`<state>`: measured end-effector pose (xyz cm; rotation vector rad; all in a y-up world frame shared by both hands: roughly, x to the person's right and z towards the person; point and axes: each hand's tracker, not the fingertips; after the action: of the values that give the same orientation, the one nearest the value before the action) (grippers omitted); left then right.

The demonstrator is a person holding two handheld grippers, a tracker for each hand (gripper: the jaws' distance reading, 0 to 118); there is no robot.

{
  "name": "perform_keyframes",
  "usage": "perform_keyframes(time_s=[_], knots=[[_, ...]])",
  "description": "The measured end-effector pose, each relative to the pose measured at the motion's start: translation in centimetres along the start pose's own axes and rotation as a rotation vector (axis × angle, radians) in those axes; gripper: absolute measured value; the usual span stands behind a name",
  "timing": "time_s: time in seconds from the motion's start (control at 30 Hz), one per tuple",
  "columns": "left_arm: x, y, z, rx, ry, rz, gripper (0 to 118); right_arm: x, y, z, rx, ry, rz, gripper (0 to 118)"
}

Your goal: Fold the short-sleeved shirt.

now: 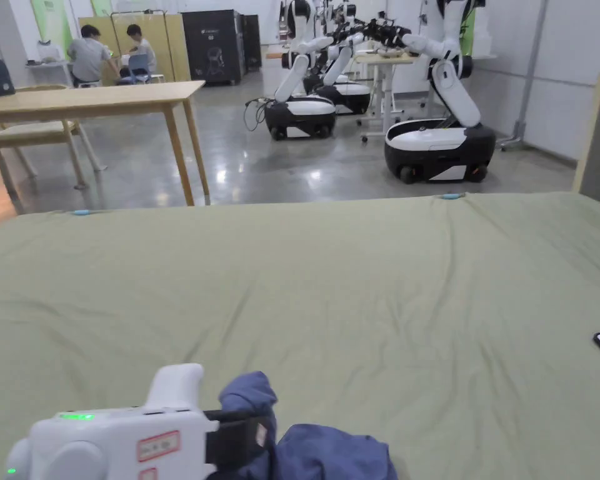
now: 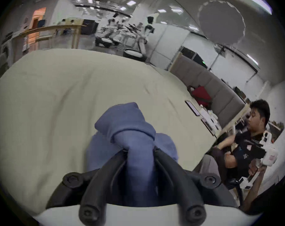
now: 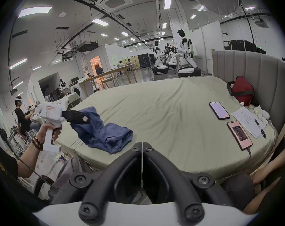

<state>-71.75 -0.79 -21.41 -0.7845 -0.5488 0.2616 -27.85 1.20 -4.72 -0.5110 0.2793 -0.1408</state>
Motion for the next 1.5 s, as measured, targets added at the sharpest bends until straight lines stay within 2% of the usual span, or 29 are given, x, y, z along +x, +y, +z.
perform_keyframes(time_s=[0.1, 0.13, 0.17, 0.2, 0.27, 0.3, 0.43, 0.5, 0.57, 0.63, 0.67, 0.7, 0.73, 0.77, 0.8, 0.93, 1.03, 1.13, 1.2, 1.33, 1.4, 1.5], knots=[[3.0, 0.3, -4.6, -0.084, -0.018, -0.054, 16, 0.7, -0.2, 0.8, 0.008, -0.038, -0.008, 2], [3.3, 0.1, -6.5, -0.109, 0.001, -0.057, 26, 1.0, -0.2, 1.2, 0.011, -0.048, -0.012, 2], [3.6, 0.2, -7.9, -0.151, 0.013, -0.053, 57, 1.2, -0.3, 1.5, 0.014, -0.052, -0.016, 2], [3.6, 0.3, -9.5, -0.200, -0.014, -0.024, 80, 1.5, -0.5, 2.0, 0.018, -0.053, -0.021, 2], [2.9, -0.1, -11.4, -0.254, -0.147, 0.025, 113, 1.9, -0.7, 2.6, 0.023, -0.064, -0.030, 2], [2.9, -0.5, -11.9, -0.233, -0.212, 0.033, 118, 2.1, -0.8, 2.9, 0.024, -0.072, -0.034, 2], [4.4, -1.0, -12.3, -0.219, -0.140, -0.058, 118, 3.4, -1.7, 3.6, 0.021, -0.094, -0.054, 2], [4.1, -0.5, -11.3, -0.223, -0.147, -0.051, 118, 3.8, -2.0, 3.7, 0.020, -0.099, -0.063, 2], [3.3, -0.1, -7.9, -0.138, -0.181, 0.031, 114, 3.8, -2.0, 3.6, 0.015, -0.104, -0.066, 2], [1.9, 0.2, -4.0, -0.063, -0.206, 0.044, 114, 3.8, -2.1, 3.3, 0.012, -0.105, -0.064, 2], [1.1, 0.2, -1.8, -0.022, -0.199, 0.051, 111, 3.7, -2.0, 3.1, 0.011, -0.100, -0.062, 2], [0.3, -0.4, 0.4, 0.035, -0.176, 0.057, 102, 3.6, -1.9, 2.9, 0.011, -0.095, -0.059, 2], [-0.5, -1.3, 2.6, 0.096, -0.142, 0.063, 83, 3.4, -1.8, 2.7, 0.011, -0.086, -0.055, 2], [-1.3, -1.9, 4.3, 0.124, -0.115, 0.061, 43, 3.3, -1.7, 2.4, 0.009, -0.075, -0.050, 2], [-2.5, -2.8, 6.0, 0.139, -0.081, 0.066, 15, 3.2, -1.6, 2.1, 0.007, -0.060, -0.042, 2], [-4.2, -4.9, 9.7, 0.114, -0.045, 0.071, 11, 2.5, -1.0, 1.0, -0.003, -0.031, -0.008, 2], [-3.5, -4.6, 9.0, 0.103, -0.075, 0.062, 11, 1.9, -0.8, 0.2, 0.001, -0.020, 0.000, 2], [-0.4, -3.1, 4.7, 0.078, -0.161, 0.030, 10, 1.5, -0.7, 0.3, 0.015, 0.000, -0.004, 2], [0.3, -1.7, -0.3, 0.005, -0.214, -0.013, 10, 1.2, -0.7, 0.7, 0.021, 0.004, -0.002, 2], [2.5, 0.0, -10.0, -0.197, -0.158, -0.038, 10, 1.1, -1.0, 2.1, 0.040, 0.004, -0.016, 2], [2.4, 0.0, -13.9, -0.265, -0.184, 0.010, 10, 1.1, -1.2, 2.8, 0.047, -0.003, -0.025, 2], [2.7, -0.9, -16.2, -0.319, -0.146, -0.007, 10, 1.4, -1.7, 3.5, 0.040, -0.018, -0.030, 2]])
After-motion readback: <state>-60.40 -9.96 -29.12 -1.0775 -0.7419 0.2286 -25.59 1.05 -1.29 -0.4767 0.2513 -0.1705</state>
